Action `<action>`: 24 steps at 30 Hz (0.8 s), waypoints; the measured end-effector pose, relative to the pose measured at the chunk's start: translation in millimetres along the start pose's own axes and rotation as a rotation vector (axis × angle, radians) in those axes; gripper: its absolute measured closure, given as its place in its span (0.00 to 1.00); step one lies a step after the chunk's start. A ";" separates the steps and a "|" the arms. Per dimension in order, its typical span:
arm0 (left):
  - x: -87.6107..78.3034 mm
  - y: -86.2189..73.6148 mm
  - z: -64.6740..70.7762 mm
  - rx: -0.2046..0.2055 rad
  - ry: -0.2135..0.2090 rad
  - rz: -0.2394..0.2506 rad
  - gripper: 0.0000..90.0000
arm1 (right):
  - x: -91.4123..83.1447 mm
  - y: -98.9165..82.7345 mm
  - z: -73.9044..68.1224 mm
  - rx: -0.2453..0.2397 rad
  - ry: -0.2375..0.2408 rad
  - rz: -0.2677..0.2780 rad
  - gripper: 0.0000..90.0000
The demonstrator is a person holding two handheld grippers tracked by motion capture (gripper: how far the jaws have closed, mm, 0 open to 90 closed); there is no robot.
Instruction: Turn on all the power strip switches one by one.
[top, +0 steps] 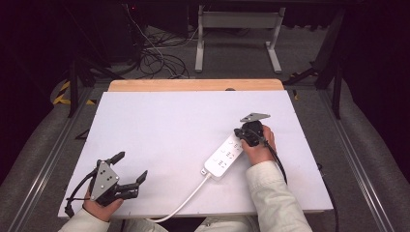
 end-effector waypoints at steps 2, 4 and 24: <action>-0.3 0.1 0.3 0.003 0.000 -0.001 0.13 | 0.1 -0.4 0.0 -0.003 -0.006 -0.006 1.00; 0.0 0.0 0.1 0.000 0.000 0.000 0.13 | 0.2 0.2 -0.4 -0.009 -0.008 -0.009 1.00; -0.8 1.2 -1.6 -0.005 -0.005 0.005 0.12 | -62.4 14.8 -18.3 -0.056 0.067 0.202 0.35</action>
Point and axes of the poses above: each handheld gripper's, and its own axes: x roughly forward along the jaws, y roughly out of its top, z roughly to its right, the point moved 1 cm from there along x, roughly forward along the jaws, and after that the axes turned 10 degrees about -x, right-handed, at the moved point
